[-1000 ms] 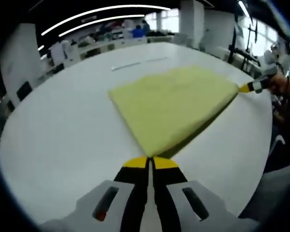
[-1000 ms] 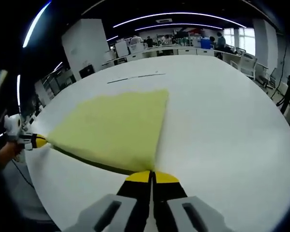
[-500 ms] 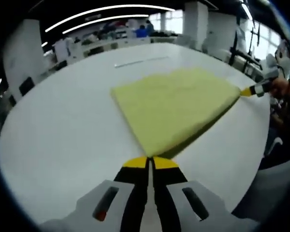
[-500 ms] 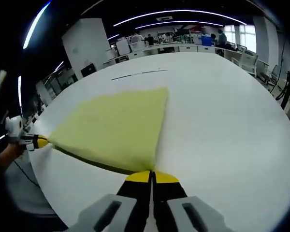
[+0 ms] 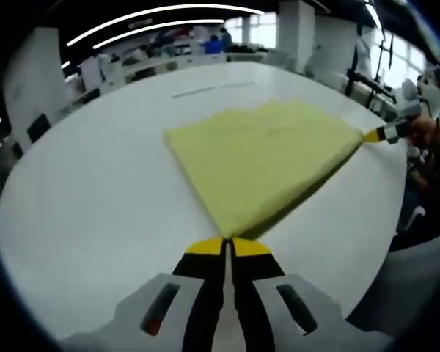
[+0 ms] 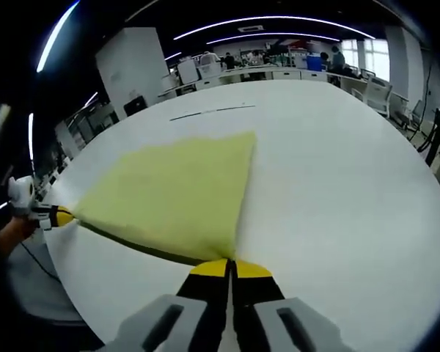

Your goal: Fold the garment on the visible template until the final outline fits inside the template.

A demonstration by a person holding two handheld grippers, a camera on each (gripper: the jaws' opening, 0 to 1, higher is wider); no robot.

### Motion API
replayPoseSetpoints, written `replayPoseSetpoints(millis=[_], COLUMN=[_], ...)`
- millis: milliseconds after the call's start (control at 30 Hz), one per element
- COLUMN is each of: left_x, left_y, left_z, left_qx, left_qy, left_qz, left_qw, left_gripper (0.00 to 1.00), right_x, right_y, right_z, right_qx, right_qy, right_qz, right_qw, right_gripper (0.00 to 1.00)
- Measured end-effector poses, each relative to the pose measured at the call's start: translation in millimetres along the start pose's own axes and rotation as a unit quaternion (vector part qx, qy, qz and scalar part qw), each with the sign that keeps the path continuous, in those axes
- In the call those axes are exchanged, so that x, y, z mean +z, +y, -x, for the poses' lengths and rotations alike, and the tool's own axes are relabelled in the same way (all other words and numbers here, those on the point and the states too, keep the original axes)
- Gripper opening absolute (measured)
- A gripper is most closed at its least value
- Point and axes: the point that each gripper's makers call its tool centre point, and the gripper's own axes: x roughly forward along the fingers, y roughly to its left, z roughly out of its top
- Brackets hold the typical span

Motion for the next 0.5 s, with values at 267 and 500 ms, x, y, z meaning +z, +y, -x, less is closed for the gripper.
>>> replayPoseSetpoints(millis=[267,500], left_x=[-4.6,13.9], left_y=[4.1,0.0], left_z=[6.4,23.3], left_qx=[-0.005,-0.018], left_qy=[-0.003,-0.034], left_qz=[0.069,0.099], left_qw=[0.9976,0.9944], left_gripper=[0.01,0.24], right_x=[0.0,19.1], right_y=[-3.9,9.4], right_z=[2.0,14.9], right_qx=[-0.013,0.008], right_qy=[0.005,-0.016], right_qz=[0.016,0.02], right_qw=[0.9998,0.9996], right_gripper=[0.07,0.37])
